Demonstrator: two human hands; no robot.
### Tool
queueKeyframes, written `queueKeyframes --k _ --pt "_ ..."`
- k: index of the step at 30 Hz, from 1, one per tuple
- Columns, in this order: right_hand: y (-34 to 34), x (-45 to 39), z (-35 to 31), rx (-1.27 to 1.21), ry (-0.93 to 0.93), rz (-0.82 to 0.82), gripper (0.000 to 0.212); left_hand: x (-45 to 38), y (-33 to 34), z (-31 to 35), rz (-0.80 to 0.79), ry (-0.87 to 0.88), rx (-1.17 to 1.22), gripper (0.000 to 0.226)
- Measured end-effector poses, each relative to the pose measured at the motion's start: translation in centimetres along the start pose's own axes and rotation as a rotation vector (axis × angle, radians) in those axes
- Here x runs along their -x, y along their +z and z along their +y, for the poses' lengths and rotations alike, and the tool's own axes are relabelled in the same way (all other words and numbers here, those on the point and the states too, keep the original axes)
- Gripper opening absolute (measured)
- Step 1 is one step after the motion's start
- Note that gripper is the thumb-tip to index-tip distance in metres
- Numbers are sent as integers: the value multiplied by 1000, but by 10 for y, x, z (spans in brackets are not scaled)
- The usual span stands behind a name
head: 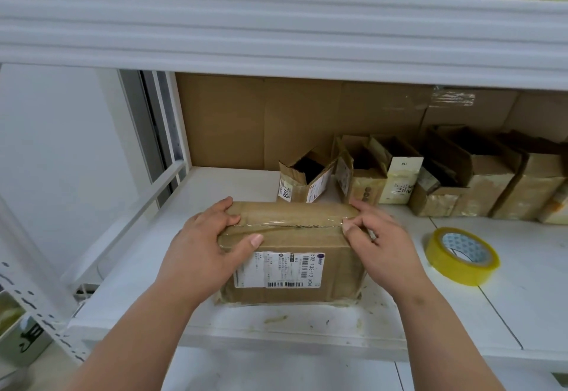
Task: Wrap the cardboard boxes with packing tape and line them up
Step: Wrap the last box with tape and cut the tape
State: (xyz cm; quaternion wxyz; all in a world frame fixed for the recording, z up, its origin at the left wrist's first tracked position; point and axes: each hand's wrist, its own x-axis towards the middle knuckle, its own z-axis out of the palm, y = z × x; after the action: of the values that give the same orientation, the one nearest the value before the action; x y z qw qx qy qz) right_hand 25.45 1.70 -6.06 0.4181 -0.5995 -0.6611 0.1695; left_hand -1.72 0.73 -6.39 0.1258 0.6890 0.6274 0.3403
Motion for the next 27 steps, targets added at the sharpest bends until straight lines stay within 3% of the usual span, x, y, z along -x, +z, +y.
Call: queueKeyframes --k 4,7,12,14,17,20,22,27 --pt "2 -1 3 -4 7 7 13 -1 -2 10 58 128 -253 80" --pt "3 0 4 -35 37 17 13 0 2 35 -34 204 -329 74" --pt "6 2 2 -17 45 25 13 -1 9 65 -194 87 -482 84" --pt "7 6 2 39 -13 65 25 -3 8 74 -245 61 -584 79" --pt "6 17 7 -35 -37 176 45 -6 11 92 -213 47 -631 66" --pt "-4 21 30 -92 50 258 43 -3 20 105 -161 77 -572 55" --pt "-16 18 54 25 128 247 40 -1 28 111 -152 92 -555 53" --pt "-43 14 116 383 341 95 61 2 44 127 -110 79 -522 49"
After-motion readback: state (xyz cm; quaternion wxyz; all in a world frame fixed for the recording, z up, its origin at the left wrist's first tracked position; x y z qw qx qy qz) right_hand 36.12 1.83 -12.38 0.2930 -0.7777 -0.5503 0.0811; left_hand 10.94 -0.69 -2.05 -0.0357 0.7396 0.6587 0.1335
